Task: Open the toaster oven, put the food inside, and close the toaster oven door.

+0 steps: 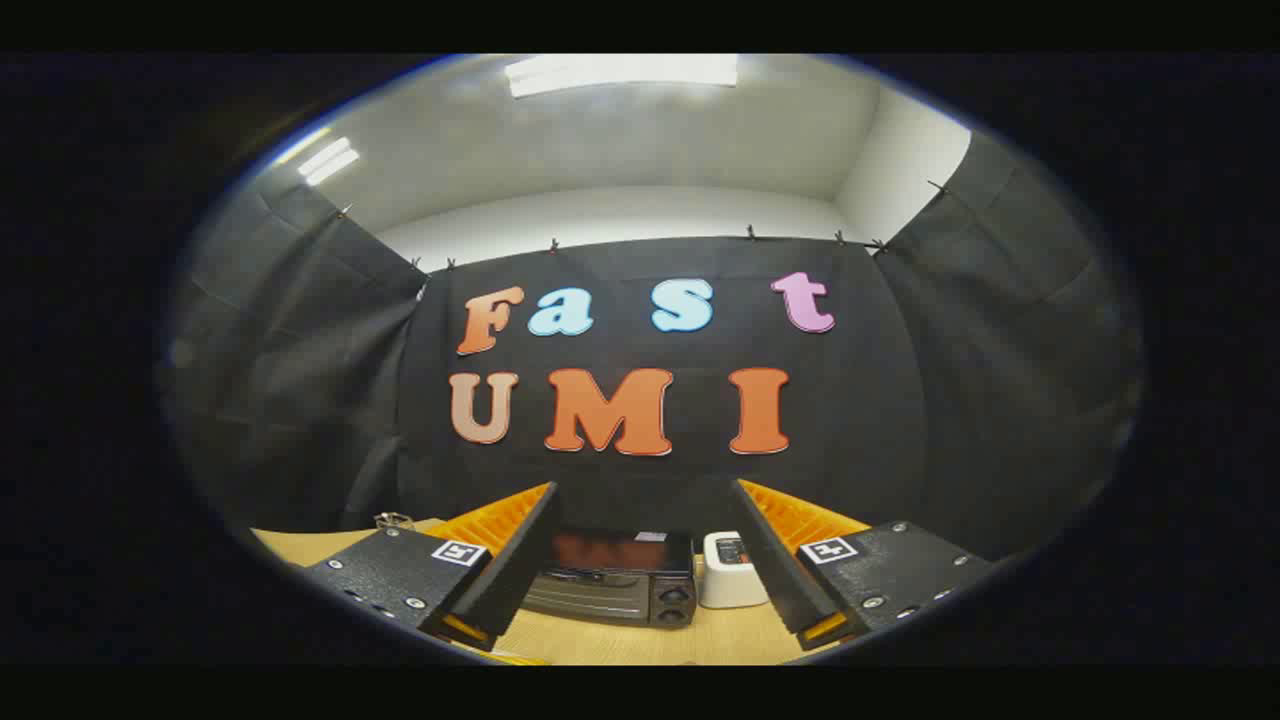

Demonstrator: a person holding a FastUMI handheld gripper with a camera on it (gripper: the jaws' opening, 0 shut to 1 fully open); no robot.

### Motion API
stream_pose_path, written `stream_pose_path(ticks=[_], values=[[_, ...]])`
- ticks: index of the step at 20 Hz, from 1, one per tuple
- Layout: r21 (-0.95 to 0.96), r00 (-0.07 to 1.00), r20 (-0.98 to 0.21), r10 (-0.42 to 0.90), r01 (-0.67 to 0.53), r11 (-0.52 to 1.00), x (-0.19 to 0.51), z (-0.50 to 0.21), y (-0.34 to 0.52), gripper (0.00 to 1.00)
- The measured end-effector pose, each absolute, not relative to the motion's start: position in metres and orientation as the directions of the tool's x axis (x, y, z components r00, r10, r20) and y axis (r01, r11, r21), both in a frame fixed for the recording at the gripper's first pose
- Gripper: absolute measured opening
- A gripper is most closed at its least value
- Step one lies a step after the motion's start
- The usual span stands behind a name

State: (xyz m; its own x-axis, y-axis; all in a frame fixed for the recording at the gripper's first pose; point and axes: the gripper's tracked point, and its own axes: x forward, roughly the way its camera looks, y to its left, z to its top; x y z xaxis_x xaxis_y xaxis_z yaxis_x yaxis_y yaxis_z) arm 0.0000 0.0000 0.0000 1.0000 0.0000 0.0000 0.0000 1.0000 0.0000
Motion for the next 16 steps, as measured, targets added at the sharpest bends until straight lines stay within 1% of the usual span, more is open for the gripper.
stream_pose_path(ticks=[4, 9, 16], values=[[-0.013, 1.0, 0.005, 0.007, -0.007, 1.0, 0.002, -0.001, 0.002, 0.98], [0.032, 0.999, 0.032, 0.024, -0.025, 0.999, 0.003, 0.005, 0.006, 0.98], [0.037, 1.0, 0.016, 0.02, -0.021, 0.999, 0.014, -0.002, 0.009, 0.98]])
